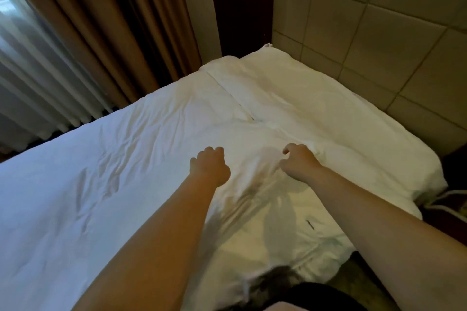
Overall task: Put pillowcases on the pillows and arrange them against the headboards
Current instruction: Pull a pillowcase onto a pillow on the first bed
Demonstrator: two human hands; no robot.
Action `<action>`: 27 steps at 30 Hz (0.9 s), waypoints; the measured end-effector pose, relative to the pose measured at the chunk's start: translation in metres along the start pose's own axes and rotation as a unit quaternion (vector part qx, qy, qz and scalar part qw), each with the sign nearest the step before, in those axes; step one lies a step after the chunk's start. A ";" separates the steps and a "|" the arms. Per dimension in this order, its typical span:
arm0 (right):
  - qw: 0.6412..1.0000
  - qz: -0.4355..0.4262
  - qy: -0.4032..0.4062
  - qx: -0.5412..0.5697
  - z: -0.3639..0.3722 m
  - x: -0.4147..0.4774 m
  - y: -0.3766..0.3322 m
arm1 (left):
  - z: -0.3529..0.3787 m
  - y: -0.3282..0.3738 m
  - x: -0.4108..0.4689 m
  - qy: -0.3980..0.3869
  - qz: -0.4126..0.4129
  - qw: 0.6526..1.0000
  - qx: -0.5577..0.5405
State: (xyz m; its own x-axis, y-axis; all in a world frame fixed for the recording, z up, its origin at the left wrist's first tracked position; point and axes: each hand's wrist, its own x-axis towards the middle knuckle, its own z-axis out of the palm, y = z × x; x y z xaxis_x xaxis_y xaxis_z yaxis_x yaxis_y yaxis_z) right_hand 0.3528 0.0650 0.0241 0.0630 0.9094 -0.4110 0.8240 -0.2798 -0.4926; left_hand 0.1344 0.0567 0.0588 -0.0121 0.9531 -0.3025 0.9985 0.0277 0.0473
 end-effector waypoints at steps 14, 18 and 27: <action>0.987 0.065 -0.094 0.116 -0.030 0.169 0.046 | 0.009 0.102 0.150 -0.073 0.081 0.959 0.261; 0.953 0.125 -0.131 0.244 -0.021 0.188 0.041 | 0.013 0.125 0.190 -0.068 0.110 0.943 0.306; 0.947 0.068 -0.208 0.235 0.023 0.173 0.029 | 0.049 0.137 0.241 -0.189 0.236 0.866 0.398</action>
State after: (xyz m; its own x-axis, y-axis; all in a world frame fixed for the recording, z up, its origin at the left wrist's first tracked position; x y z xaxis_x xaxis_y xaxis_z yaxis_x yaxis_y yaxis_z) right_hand 0.3745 0.2070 -0.0782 -0.1577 0.6821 -0.7141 0.4762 -0.5809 -0.6601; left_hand 0.2711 0.2750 -0.0544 0.2756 0.6314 -0.7248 0.6107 -0.6973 -0.3752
